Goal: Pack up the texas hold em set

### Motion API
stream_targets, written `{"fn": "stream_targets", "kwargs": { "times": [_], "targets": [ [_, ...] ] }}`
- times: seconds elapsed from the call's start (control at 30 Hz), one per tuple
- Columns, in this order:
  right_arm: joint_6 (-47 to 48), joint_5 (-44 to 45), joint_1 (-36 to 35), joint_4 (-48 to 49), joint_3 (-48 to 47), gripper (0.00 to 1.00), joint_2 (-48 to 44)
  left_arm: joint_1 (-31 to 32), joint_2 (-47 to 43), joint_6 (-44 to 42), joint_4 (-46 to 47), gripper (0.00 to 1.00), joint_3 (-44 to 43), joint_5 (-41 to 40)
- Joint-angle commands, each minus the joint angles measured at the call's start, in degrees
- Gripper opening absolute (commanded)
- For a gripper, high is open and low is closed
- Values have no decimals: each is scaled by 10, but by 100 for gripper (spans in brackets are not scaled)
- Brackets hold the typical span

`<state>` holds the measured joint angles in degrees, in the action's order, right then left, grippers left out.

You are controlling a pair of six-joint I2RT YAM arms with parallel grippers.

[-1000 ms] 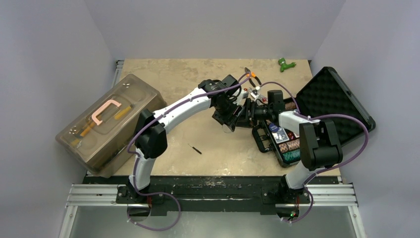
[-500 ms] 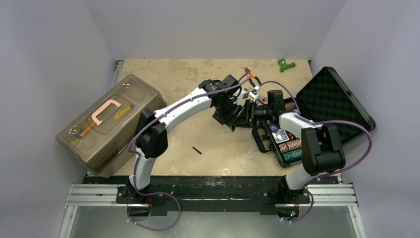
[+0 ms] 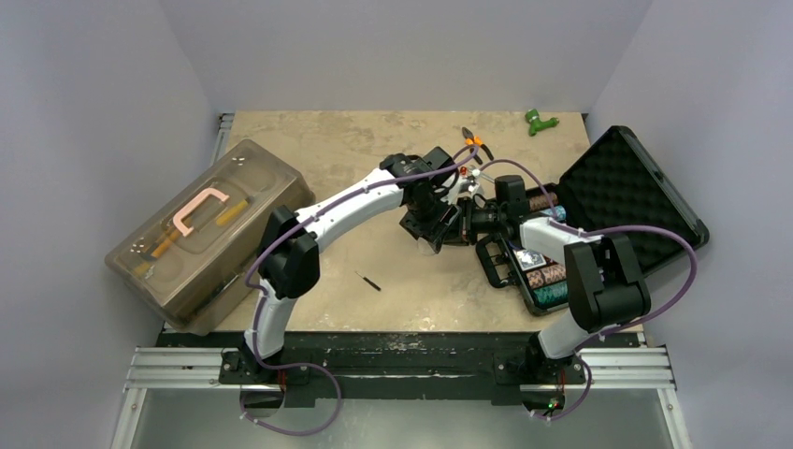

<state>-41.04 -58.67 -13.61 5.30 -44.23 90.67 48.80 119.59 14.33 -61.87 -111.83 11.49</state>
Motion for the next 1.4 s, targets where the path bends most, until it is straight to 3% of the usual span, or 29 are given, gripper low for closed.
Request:
{"fn": "stream_targets", "kwargs": {
  "times": [0.0,0.07,0.13,0.27,0.37,0.57,0.73,0.8,1.0,1.37],
  "targets": [
    [82,64,-1,-79,-13,0,-31,-3,-26,-6,33,47,-17,-14],
    [145,175,2,-202,-49,0,-51,-6,-45,-2,34,65,-15,-23],
    [180,296,5,-280,-75,0,-79,-10,-70,3,44,75,-5,-25],
    [147,638,6,-449,-124,0,-141,-29,-115,22,60,79,8,-13],
    [84,740,36,-499,-110,0,-205,-41,-142,35,73,80,23,-3],
    [40,739,176,-492,-40,0,-296,-41,-153,41,77,79,27,8],
    [53,676,238,-385,18,0,-316,-40,-151,49,81,78,28,34],
    [65,610,249,-349,28,0,-305,-41,-149,49,80,78,27,35],
    [57,538,265,-305,44,0,-273,-41,-147,48,78,78,24,38],
    [37,511,287,-255,83,0,-271,-49,-133,57,81,78,25,69]
  ]
}}
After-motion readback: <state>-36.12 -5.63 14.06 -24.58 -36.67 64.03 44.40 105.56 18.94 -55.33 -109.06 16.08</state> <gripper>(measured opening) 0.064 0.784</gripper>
